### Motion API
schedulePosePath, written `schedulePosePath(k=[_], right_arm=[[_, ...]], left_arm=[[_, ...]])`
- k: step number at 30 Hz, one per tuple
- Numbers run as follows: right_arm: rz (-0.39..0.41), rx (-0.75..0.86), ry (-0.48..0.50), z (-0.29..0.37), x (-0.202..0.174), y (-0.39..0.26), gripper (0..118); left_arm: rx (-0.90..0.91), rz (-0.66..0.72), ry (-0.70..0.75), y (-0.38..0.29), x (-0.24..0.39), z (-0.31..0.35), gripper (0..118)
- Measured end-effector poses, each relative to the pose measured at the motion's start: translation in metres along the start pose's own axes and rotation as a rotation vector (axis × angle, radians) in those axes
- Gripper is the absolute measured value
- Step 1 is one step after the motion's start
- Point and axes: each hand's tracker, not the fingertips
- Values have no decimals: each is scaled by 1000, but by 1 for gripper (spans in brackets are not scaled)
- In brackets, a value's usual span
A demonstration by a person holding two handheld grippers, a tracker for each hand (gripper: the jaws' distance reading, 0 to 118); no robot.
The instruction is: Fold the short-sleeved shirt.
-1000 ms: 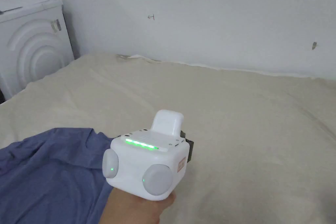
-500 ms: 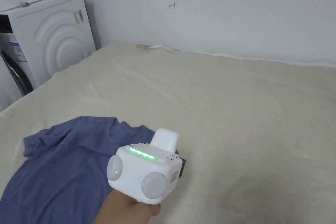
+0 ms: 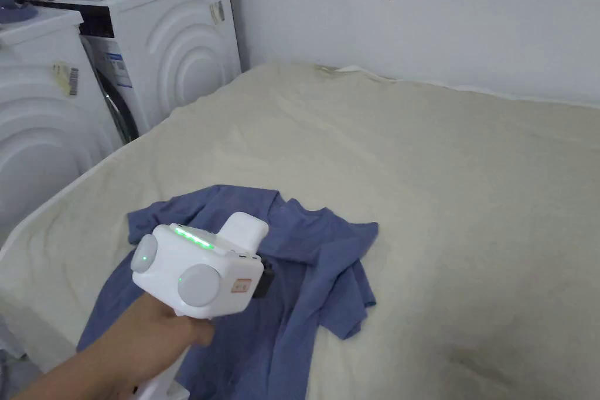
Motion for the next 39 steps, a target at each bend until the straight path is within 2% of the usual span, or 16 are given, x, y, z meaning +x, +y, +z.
schedulePosePath(k=[4,7,10,12,15,16,17,18,19,21,23,26,28,39], right_arm=[[11,-7,14,-18,-4,3,0],[15,-10,28,-23,-12,3,0],[23,-21,34,-29,-15,-1,0],[24,-28,29,-28,-19,-1,0],[18,-36,16,-27,-17,-1,0],[18,-38,11,-26,-18,-1,0],[17,-39,5,-25,-17,-1,0],[17,-40,-1,-26,-16,-2,0],[17,-44,-7,-27,-15,-3,0],[16,-51,-14,-31,-10,-6,0],[16,-60,-18,-35,-8,-8,0],[19,-66,-13,-38,-13,-8,0],[24,-70,-10,-39,-17,-7,0],[29,-69,-10,-41,-17,-4,0]], left_arm=[[-91,50,34,-6,-79,-27,0],[-189,171,-98,3,-111,-55,0],[-205,78,-53,12,-111,-79,0],[-242,126,-123,19,-113,-94,0],[-263,89,-149,28,-96,-96,2],[-277,87,-163,30,-95,-101,19],[-295,89,-170,32,-97,-110,51],[-324,90,-171,32,-96,-114,96],[-375,62,-167,33,-94,-118,114],[-361,64,-170,37,-97,-119,116],[-423,110,-146,41,-99,-125,116],[-407,54,-97,42,-94,-133,116],[-469,89,-31,41,-93,-143,116],[-493,148,-59,35,-95,-152,116]])
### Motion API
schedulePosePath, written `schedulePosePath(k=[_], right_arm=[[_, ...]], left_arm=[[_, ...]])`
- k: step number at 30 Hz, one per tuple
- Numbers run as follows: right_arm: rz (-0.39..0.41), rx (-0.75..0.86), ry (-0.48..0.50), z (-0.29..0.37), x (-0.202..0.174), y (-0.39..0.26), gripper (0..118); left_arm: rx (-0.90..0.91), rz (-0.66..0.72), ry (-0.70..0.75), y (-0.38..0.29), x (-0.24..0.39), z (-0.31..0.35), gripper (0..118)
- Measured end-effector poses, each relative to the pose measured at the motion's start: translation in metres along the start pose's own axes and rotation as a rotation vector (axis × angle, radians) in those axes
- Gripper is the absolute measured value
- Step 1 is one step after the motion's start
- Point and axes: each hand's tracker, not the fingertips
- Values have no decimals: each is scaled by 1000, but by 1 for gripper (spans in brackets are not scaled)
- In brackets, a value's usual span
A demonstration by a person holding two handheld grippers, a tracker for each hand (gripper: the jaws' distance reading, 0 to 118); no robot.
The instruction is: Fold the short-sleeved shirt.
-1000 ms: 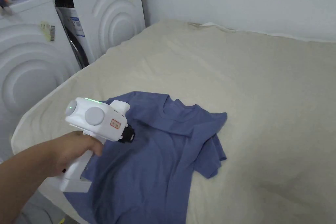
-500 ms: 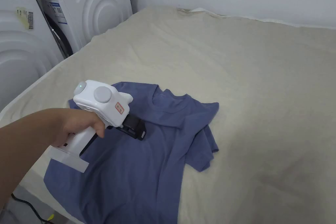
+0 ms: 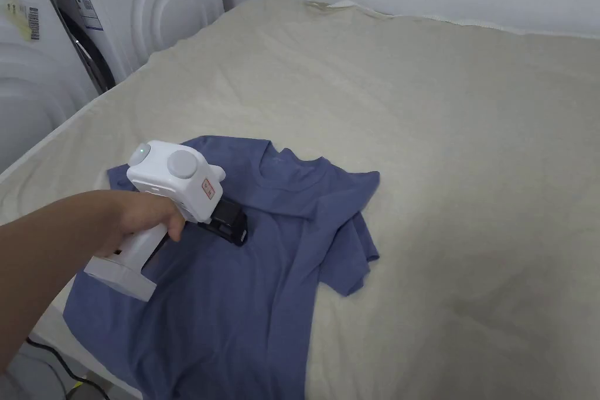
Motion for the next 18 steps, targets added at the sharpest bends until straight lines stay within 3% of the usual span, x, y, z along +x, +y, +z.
schedulePosePath(k=[6,10,14,15,16,18], right_arm=[[-4,-1,4,1,0,-3,0],[-6,-4,-4,3,1,-2,0],[-20,5,-8,6,1,1,0],[-21,7,-8,7,0,1,0],[-22,9,-10,7,0,1,0],[-22,10,-10,5,2,1,0]], left_arm=[[7,13,6,0,-3,2,112],[22,10,0,-2,-1,13,96],[46,-3,-3,-5,-1,24,50],[47,-3,-5,-3,-1,27,13],[48,-2,3,-2,0,27,4],[57,6,7,-4,1,22,5]])
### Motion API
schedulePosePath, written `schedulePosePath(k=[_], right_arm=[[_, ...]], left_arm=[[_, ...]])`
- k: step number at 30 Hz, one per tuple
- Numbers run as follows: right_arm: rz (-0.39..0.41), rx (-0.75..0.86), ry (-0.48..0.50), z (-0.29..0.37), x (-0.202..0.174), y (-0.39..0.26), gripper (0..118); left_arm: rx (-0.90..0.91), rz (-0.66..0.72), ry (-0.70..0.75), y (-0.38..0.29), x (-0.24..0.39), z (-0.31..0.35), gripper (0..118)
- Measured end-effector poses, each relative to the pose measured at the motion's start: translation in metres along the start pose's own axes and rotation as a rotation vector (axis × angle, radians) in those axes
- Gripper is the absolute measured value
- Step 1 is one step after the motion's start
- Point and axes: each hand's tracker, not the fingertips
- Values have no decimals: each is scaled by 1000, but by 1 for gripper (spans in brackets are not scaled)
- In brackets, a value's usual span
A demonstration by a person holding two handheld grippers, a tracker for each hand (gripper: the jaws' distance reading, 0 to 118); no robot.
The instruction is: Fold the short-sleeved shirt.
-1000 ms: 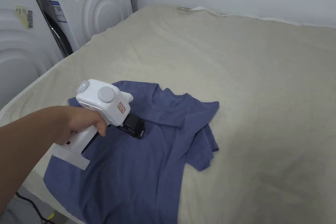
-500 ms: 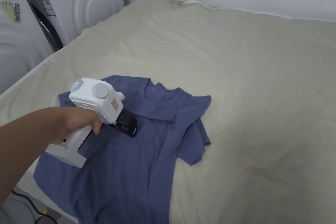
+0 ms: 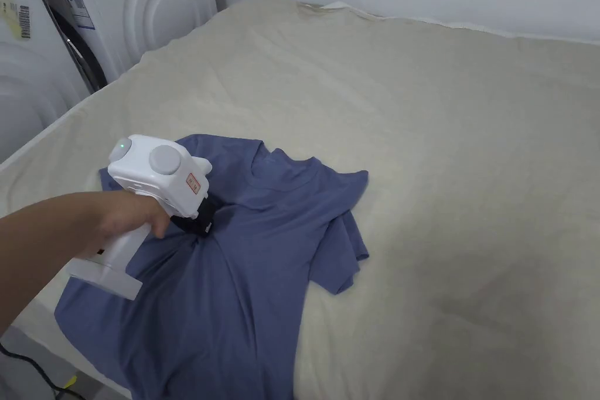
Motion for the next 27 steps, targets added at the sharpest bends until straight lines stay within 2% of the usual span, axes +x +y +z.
schedulePosePath(k=[5,9,11,13,19,27], right_arm=[[1,3,5,3,-5,2,0],[-3,6,6,0,-3,0,0],[-5,7,11,-1,-3,-1,0],[-7,10,18,-2,-3,-1,0],[-15,21,33,1,-7,-1,0],[-37,65,60,12,-11,1,0]], left_arm=[[14,37,-17,3,-12,-9,5],[59,-69,25,-1,-7,-4,4],[93,-3,17,-5,-8,0,3],[123,-18,24,-14,-7,7,3],[270,87,-46,-34,-18,35,2],[398,87,-82,-72,-3,86,2]])
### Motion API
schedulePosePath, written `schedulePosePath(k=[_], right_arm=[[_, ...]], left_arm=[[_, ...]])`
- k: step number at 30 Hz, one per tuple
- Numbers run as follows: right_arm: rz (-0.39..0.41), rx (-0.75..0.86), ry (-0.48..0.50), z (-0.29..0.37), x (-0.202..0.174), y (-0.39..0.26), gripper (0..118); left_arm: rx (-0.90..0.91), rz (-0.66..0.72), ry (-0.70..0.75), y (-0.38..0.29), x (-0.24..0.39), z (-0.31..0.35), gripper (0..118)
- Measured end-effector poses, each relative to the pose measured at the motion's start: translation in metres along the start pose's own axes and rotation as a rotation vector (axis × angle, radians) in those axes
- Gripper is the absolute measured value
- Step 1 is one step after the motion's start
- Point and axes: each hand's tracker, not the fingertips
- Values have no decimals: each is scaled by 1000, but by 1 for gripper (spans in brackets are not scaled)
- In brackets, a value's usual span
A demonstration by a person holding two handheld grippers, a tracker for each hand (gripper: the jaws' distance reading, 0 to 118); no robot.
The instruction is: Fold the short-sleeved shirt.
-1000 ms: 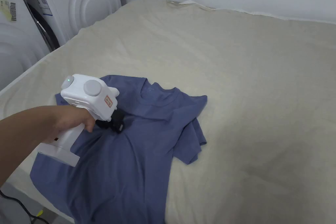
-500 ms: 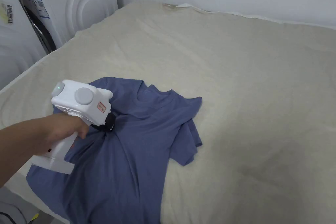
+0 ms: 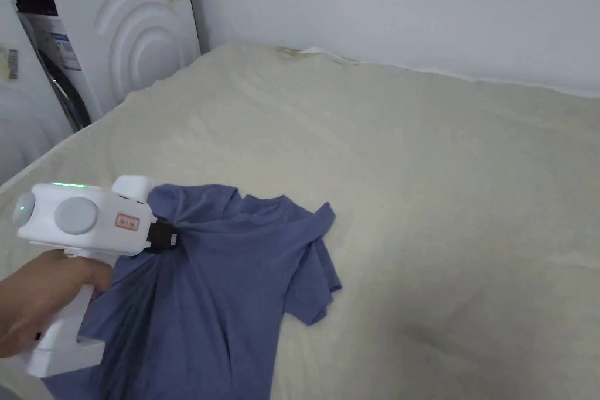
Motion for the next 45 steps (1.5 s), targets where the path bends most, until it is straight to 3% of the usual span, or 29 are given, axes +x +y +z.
schedulePosePath(k=[4,12,18,30,38,45], right_arm=[[-9,18,19,8,1,1,0],[-56,85,30,27,6,0,0],[-83,127,20,52,22,-4,0],[-203,166,-97,82,102,-33,0],[-244,150,-171,84,144,-52,0],[-243,123,-186,74,152,-52,0]], left_arm=[[48,2,-35,5,17,24,2],[217,-61,-158,35,108,81,2],[310,-173,-299,66,221,124,2],[491,-318,-696,158,465,181,2],[494,-309,-801,210,557,141,2],[357,-264,-683,176,549,29,2]])
